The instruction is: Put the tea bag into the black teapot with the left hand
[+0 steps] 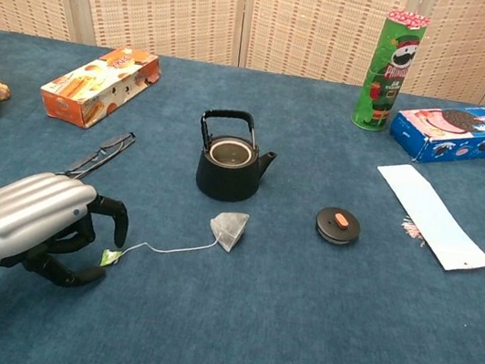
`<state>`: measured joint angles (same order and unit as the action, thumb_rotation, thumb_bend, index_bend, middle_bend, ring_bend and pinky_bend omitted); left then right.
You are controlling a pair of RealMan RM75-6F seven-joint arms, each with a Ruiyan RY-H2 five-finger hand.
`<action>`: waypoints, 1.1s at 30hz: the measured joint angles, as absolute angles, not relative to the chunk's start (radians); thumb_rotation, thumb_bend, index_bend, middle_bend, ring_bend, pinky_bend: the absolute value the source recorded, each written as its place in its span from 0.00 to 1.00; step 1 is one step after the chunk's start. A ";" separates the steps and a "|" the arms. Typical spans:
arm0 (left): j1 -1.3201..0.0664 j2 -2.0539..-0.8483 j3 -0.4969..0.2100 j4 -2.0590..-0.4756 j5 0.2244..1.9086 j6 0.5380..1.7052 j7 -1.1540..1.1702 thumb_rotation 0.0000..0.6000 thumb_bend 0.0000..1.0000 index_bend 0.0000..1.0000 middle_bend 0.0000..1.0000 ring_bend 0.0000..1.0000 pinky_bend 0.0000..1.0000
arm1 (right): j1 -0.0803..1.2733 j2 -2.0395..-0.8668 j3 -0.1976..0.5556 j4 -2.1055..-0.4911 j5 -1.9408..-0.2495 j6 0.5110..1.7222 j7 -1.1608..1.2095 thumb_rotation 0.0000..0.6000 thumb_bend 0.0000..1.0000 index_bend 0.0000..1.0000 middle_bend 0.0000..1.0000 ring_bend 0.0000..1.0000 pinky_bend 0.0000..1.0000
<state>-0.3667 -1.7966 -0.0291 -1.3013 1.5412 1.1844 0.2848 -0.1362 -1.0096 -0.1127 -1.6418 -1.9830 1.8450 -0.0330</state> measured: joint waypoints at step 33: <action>-0.400 -1.861 -0.012 -1.157 1.543 1.212 0.175 1.00 0.43 0.62 1.00 1.00 1.00 | -0.160 -1.015 -0.114 -1.615 -2.021 1.883 -0.024 0.81 0.21 0.00 0.00 0.00 0.00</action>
